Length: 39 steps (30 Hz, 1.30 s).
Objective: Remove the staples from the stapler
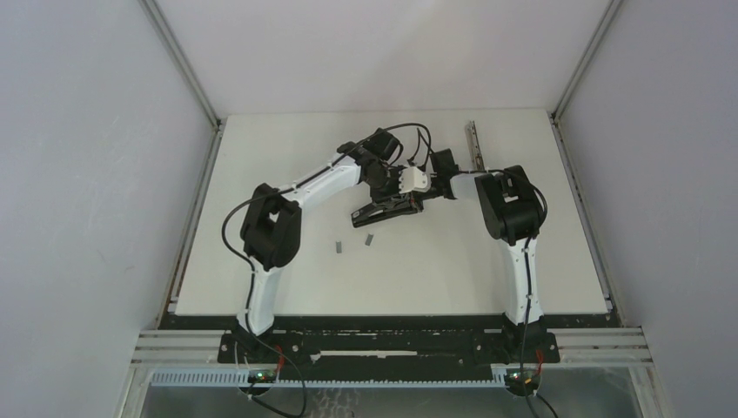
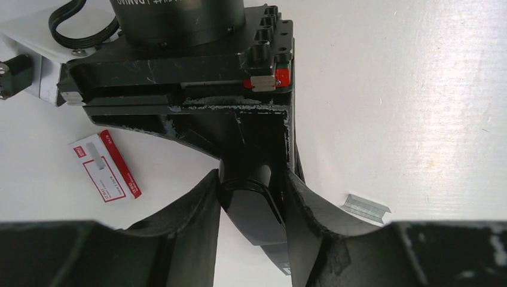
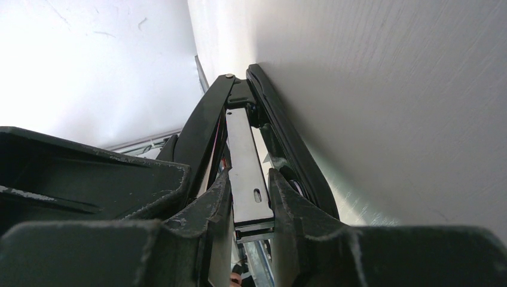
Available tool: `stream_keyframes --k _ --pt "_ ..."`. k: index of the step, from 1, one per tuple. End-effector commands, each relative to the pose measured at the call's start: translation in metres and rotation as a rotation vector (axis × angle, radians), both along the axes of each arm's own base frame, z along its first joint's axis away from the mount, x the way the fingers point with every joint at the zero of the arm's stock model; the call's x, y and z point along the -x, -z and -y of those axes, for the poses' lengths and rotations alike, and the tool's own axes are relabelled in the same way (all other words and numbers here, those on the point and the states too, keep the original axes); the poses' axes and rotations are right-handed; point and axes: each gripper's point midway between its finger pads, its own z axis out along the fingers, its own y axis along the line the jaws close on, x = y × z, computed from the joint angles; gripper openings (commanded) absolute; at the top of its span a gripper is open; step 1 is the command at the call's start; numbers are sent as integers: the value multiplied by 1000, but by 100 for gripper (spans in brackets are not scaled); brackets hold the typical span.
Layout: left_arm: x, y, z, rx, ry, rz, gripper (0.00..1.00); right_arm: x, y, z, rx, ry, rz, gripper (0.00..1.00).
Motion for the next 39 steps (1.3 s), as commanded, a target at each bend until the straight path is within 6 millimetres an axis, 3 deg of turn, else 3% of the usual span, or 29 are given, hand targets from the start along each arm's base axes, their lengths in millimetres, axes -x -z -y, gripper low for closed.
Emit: stream_keyframes --k 1,5,8,15,22,28,39 --pt "-5 -6 5 -4 25 19 34 -9 -7 -5 43 13 93 6" --pt "-2 -9 7 6 30 1 14 -9 -6 -4 51 10 94 6" --pt "-2 -22 5 24 14 14 1 -11 -2 0 62 21 86 6" --pt "-11 -71 -28 137 -103 101 0 -22 2 17 82 63 80 5" --pt "-11 -88 -86 151 -239 149 0 -27 7 27 103 86 86 5" --pt "0 -73 -148 109 -346 142 0 -30 9 32 115 97 90 5" --pt "38 -25 -216 -49 -380 70 0 -33 10 36 115 108 87 5"
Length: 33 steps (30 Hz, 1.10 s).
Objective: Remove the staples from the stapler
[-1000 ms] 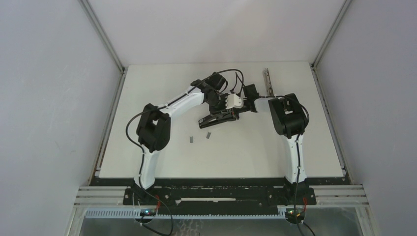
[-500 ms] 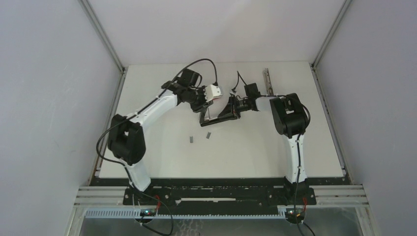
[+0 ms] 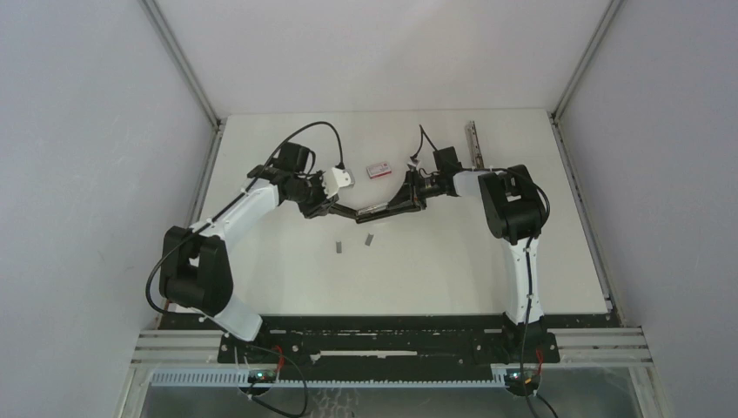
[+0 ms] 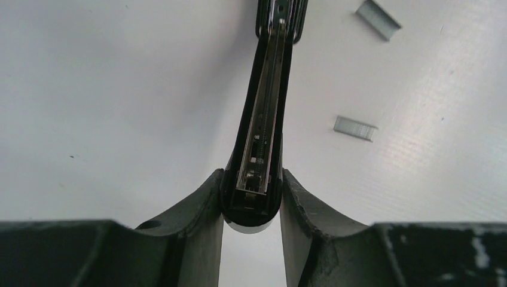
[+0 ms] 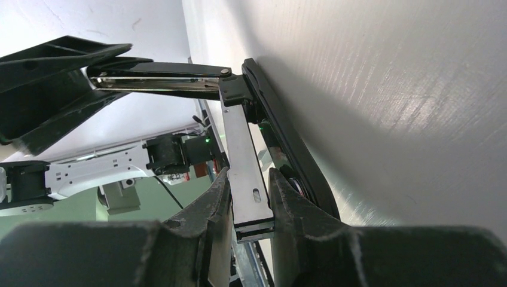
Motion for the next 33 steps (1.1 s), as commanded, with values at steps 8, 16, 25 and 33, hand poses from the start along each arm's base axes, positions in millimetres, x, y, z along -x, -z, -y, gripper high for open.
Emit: stream_keyframes --k 8,16,25,33 --pt "14 36 -58 -211 -11 -53 4 -22 5 21 88 92 46 7" --pt "3 55 -64 -270 -35 -96 7 -23 2 20 84 94 51 7" --pt "-3 70 -66 -334 -14 -125 16 -23 -1 19 75 93 53 8" --pt "-3 84 -65 -398 24 -150 32 -23 -3 18 69 90 58 11"
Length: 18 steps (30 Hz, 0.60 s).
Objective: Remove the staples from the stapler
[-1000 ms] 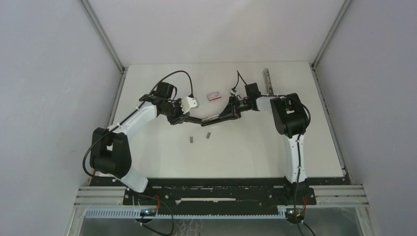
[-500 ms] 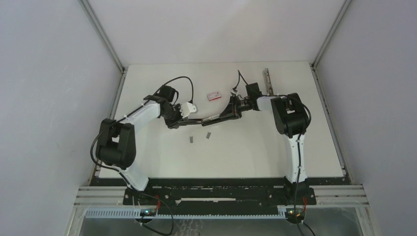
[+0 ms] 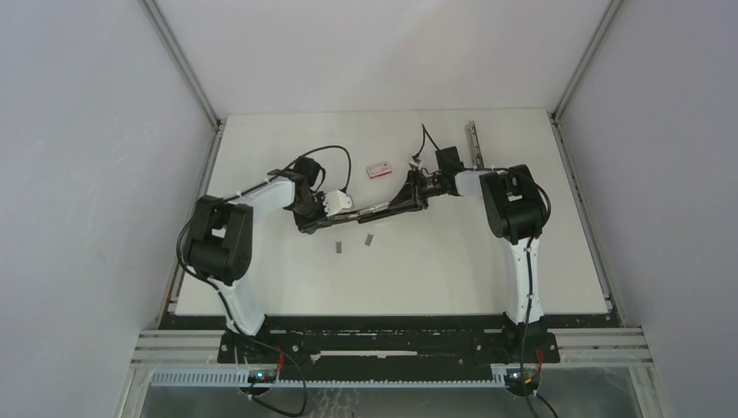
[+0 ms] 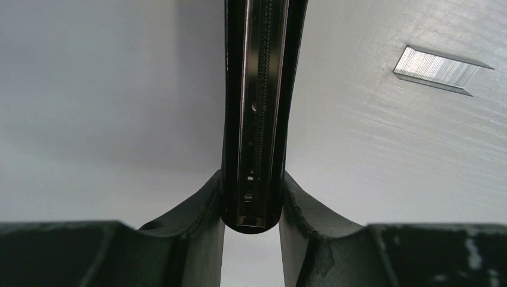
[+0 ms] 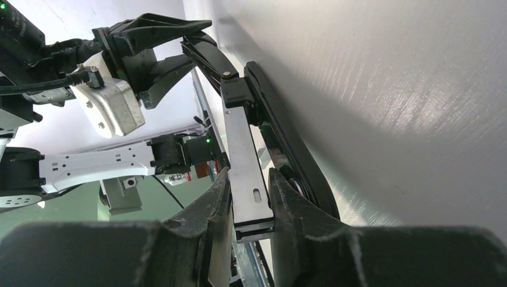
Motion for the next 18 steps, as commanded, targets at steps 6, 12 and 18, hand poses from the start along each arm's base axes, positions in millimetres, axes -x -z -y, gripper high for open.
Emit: stream_keyframes --k 6,12,18 --pt "-16 -12 -8 -84 37 22 42 -21 -2 13 77 85 57 13" --pt "-16 -15 -7 -74 36 27 48 -21 -4 13 74 84 61 19" --pt "-18 -24 -6 -61 28 52 50 -22 -7 13 85 82 74 30"
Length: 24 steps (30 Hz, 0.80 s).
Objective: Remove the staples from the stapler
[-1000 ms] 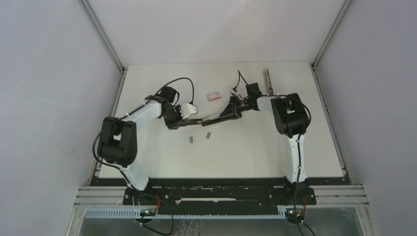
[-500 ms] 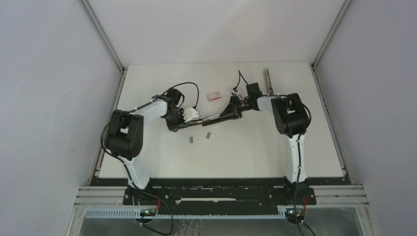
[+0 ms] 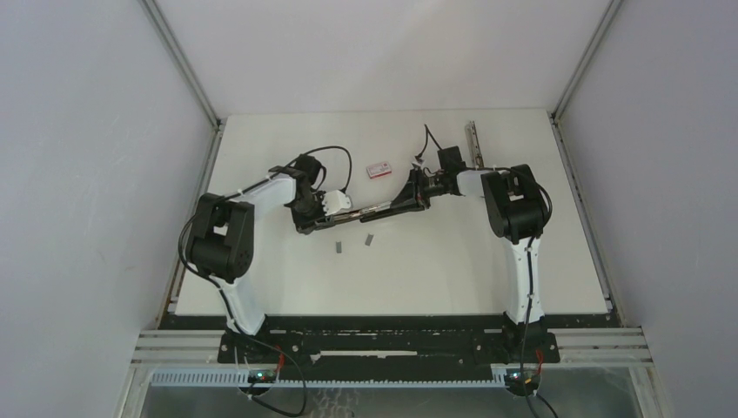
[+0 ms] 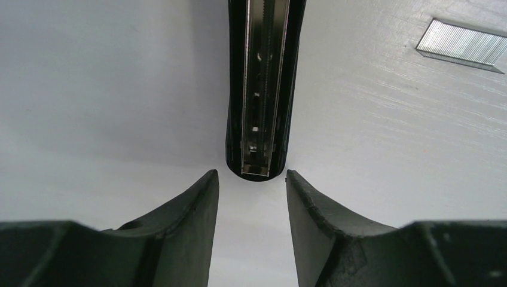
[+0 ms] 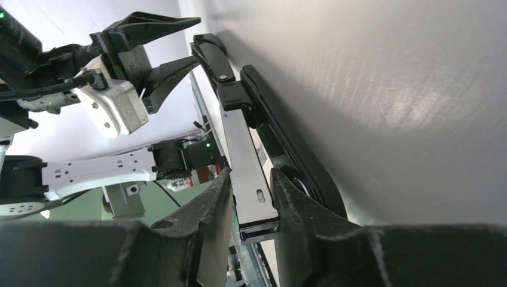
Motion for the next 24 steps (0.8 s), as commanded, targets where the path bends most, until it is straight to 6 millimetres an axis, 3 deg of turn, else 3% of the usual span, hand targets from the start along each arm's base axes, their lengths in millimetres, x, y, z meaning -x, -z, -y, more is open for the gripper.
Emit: stream_keyframes --k 1,6,12,18,24 --pt "-17 -28 4 21 7 84 50 -18 -8 8 81 55 89 33" --pt "-20 -57 21 131 7 148 51 -18 -10 9 84 50 100 44" --pt "-22 -70 46 236 47 186 51 -18 -15 11 92 38 116 54" --pt "-27 -69 76 302 120 197 52 -19 -12 15 102 39 118 57" --pt "-34 -52 94 265 172 157 52 -19 -12 15 97 37 117 58"
